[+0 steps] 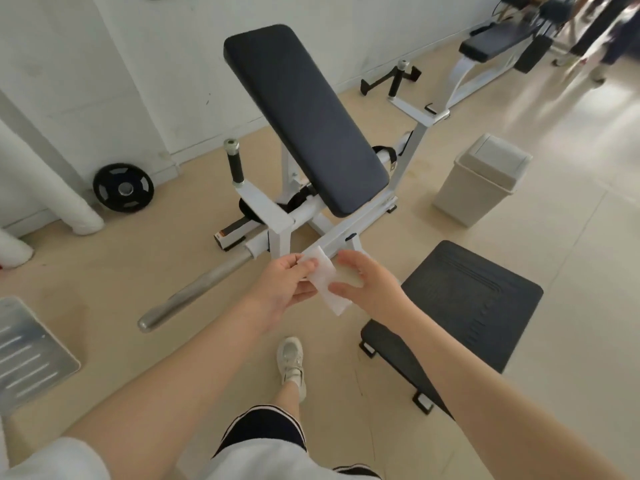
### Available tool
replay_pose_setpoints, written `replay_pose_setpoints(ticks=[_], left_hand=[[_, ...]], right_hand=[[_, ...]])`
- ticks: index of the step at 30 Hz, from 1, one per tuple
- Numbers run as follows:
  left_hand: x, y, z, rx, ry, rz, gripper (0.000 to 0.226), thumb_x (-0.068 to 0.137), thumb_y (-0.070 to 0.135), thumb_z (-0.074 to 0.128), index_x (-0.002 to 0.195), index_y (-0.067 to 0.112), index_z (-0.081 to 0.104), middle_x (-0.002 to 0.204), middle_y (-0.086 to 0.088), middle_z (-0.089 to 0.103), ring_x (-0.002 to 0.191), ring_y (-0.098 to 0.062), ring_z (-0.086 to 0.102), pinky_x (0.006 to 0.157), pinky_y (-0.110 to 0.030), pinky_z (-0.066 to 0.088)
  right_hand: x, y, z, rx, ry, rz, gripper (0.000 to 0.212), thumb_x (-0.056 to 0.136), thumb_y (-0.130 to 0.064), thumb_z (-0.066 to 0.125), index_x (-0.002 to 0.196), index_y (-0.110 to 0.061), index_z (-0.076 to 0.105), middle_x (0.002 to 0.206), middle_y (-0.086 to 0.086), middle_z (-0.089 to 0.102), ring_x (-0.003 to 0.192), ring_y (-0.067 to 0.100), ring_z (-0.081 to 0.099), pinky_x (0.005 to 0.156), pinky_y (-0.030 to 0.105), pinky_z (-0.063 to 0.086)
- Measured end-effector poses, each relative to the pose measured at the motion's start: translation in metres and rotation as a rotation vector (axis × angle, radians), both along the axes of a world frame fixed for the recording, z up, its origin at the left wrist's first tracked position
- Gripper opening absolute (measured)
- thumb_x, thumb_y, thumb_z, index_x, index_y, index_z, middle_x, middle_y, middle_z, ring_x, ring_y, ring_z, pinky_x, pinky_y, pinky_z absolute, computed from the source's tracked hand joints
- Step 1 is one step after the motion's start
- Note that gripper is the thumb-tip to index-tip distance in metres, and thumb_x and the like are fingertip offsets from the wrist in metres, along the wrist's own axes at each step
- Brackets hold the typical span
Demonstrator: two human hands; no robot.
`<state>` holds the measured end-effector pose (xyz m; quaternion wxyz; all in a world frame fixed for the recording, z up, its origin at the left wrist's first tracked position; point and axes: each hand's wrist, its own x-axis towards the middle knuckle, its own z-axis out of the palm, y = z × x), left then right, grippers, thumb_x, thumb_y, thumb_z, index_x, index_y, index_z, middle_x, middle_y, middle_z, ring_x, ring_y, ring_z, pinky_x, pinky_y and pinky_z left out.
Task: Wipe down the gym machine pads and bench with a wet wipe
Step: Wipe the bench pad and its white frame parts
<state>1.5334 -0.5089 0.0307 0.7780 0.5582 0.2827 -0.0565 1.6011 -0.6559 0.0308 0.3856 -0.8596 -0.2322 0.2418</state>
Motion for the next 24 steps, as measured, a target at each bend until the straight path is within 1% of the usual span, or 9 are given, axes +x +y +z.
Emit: replay_pose_setpoints(ticks=[3,4,6,10,13,17,19,21,24], left_hand=[[0.076,0.036,0.012,-0.067,0.037,-0.027,0.012,0.095,0.015,0.048,0.088,0.013,0.058,0.093,-0.007,0.068,0.081,-0.018,0.067,0.072,-0.027,0.053],[0.099,0.048,0.016,-0.078,0.054,-0.04,0.012,0.095,0.014,0.048,0.09,0.012,0.057,0.092,-0.006,0.067,0.08,-0.017,0.067,0.071,-0.026,0.054],[0.143,0.066,0.022,-0.067,0.07,-0.098,0.01,0.095,0.015,0.048,0.093,0.012,0.058,0.089,-0.004,0.068,0.076,-0.014,0.066,0.067,-0.023,0.055],[0.211,0.086,0.021,-0.041,0.103,-0.236,0.009,0.093,0.02,0.052,0.098,0.014,0.056,0.08,0.001,0.066,0.066,-0.007,0.064,0.065,-0.021,0.05],[0.252,0.103,0.015,-0.034,0.134,-0.289,0.014,0.09,0.023,0.057,0.1,0.014,0.058,0.084,-0.001,0.065,0.074,-0.011,0.062,0.075,-0.026,0.05],[0.297,0.132,-0.001,0.125,0.242,-0.279,0.018,0.091,0.02,0.055,0.105,0.012,0.062,0.102,-0.005,0.065,0.092,-0.016,0.061,0.088,-0.031,0.048],[0.325,0.152,-0.01,0.117,0.29,-0.121,0.016,0.093,0.016,0.051,0.106,0.013,0.06,0.103,-0.004,0.064,0.089,-0.016,0.061,0.082,-0.029,0.049],[0.36,0.172,-0.021,0.122,0.333,0.021,0.017,0.094,0.016,0.048,0.109,0.012,0.057,0.099,-0.003,0.065,0.086,-0.014,0.061,0.072,-0.024,0.049],[0.422,0.198,-0.035,0.114,0.372,0.19,0.019,0.095,0.015,0.047,0.111,0.011,0.056,0.093,-0.002,0.064,0.082,-0.013,0.06,0.066,-0.023,0.046]], right_hand=[[0.063,0.032,0.006,0.128,0.064,-0.068,0.018,0.082,-0.02,0.068,0.095,-0.031,0.062,0.108,-0.013,0.058,0.103,0.012,0.054,0.098,0.038,0.043],[0.083,0.041,0.01,0.199,0.054,-0.097,0.018,0.082,-0.016,0.068,0.084,-0.033,0.061,0.105,-0.014,0.058,0.101,0.014,0.055,0.096,0.04,0.044],[0.12,0.057,0.019,0.328,0.032,-0.112,0.025,0.08,-0.009,0.069,0.075,-0.031,0.059,0.108,-0.013,0.056,0.103,0.012,0.055,0.093,0.032,0.045],[0.183,0.082,0.028,0.348,0.002,-0.028,0.018,0.08,-0.001,0.066,0.075,-0.015,0.058,0.12,-0.008,0.055,0.107,-0.002,0.052,0.085,0.005,0.039],[0.223,0.1,0.026,0.388,0.109,0.005,0.021,0.08,0.0,0.067,0.074,-0.019,0.059,0.11,-0.006,0.062,0.105,0.007,0.057,0.083,0.009,0.044],[0.287,0.129,0.015,0.314,0.09,-0.106,0.026,0.081,-0.01,0.068,0.074,-0.033,0.059,0.084,-0.015,0.062,0.083,0.005,0.057,0.074,0.017,0.045],[0.33,0.145,0.01,0.327,0.158,-0.197,0.021,0.084,-0.01,0.066,0.081,-0.03,0.062,0.08,-0.015,0.062,0.076,0.004,0.056,0.076,0.021,0.044],[0.378,0.16,0.004,0.329,0.262,-0.24,0.018,0.086,-0.009,0.063,0.094,-0.025,0.065,0.086,-0.01,0.064,0.082,0.01,0.059,0.082,0.026,0.049],[0.456,0.185,-0.003,0.33,0.387,-0.183,0.019,0.087,-0.007,0.061,0.098,-0.023,0.062,0.09,0.0,0.068,0.087,0.019,0.064,0.08,0.03,0.054]])
